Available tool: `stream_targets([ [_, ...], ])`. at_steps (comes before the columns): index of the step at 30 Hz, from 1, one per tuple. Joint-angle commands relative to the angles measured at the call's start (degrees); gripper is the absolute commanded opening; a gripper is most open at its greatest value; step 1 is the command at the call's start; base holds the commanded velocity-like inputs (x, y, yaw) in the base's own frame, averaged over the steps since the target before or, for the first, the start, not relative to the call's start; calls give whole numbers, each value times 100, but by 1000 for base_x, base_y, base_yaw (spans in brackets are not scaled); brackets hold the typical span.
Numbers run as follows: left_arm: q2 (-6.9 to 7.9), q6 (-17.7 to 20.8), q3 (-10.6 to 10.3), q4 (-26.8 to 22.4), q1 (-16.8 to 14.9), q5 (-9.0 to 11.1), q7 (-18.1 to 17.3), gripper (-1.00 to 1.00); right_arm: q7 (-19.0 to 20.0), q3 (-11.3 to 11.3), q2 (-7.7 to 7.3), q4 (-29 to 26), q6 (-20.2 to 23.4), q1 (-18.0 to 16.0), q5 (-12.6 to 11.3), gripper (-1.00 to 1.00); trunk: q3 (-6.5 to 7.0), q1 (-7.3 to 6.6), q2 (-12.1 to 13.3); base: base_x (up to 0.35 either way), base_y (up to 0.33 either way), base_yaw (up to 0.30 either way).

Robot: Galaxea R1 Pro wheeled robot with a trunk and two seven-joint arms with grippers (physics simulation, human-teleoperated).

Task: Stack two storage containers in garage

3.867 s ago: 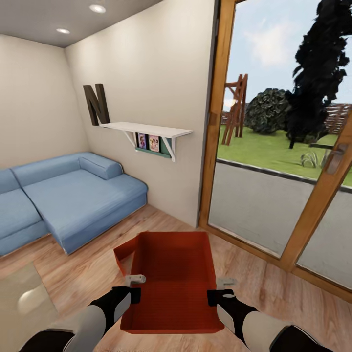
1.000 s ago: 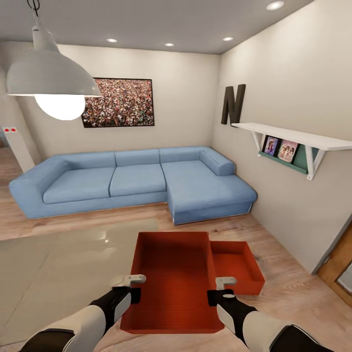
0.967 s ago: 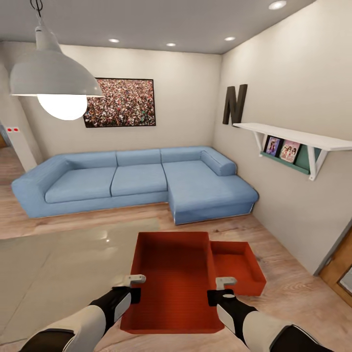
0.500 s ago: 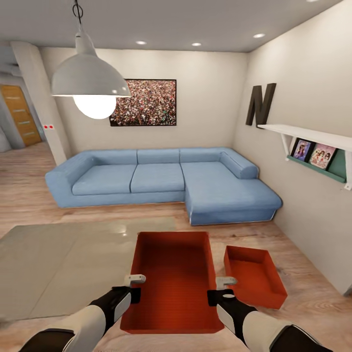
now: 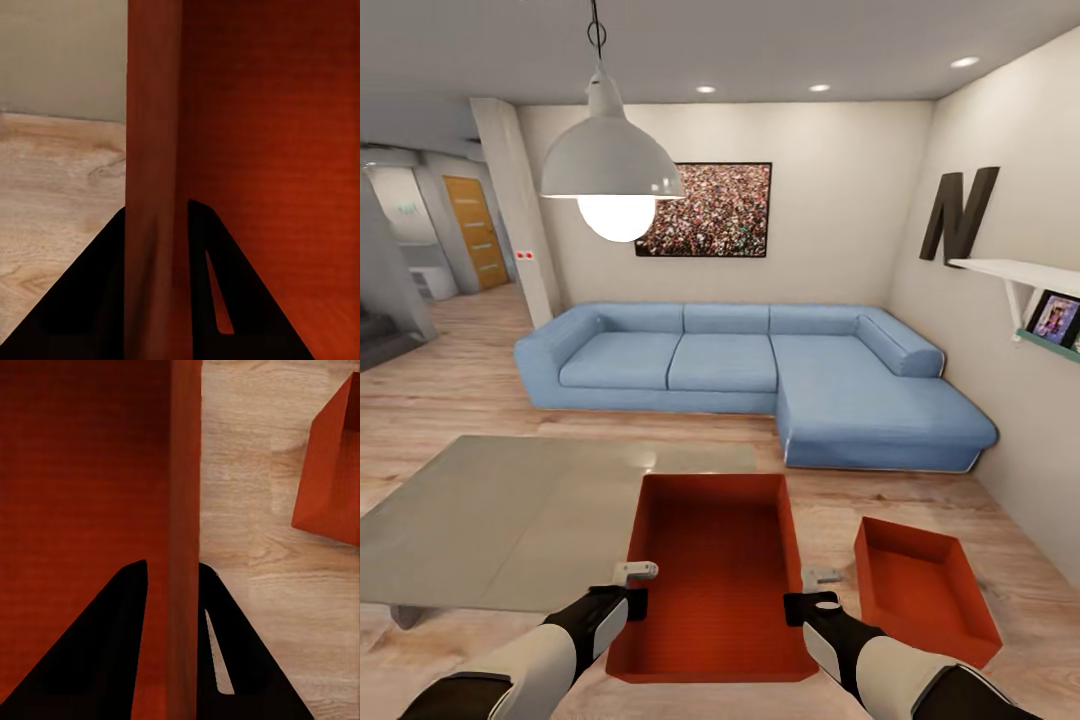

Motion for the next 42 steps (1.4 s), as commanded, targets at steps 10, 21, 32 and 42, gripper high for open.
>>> stream_targets([
  [10,-7,6,28,-31,-6,-34,41,-100,0,103,37,29,-8,-3,-144,-100,-11,3,-13,0,0,290],
  [21,-7,6,28,-31,-6,-34,41,-100,4,103,37,30,-8,-3,-137,-100,12,3,-13,0,0,292],
  [32,-7,6,28,-31,-6,-34,43,-100,4,103,37,31,-8,-3,-137,-100,36,3,-13,0,0,292],
  [42,-7,6,28,-31,-6,-34,39,-100,4,103,37,32,-8,-3,-137,-100,59,3,-13,0,0,292],
])
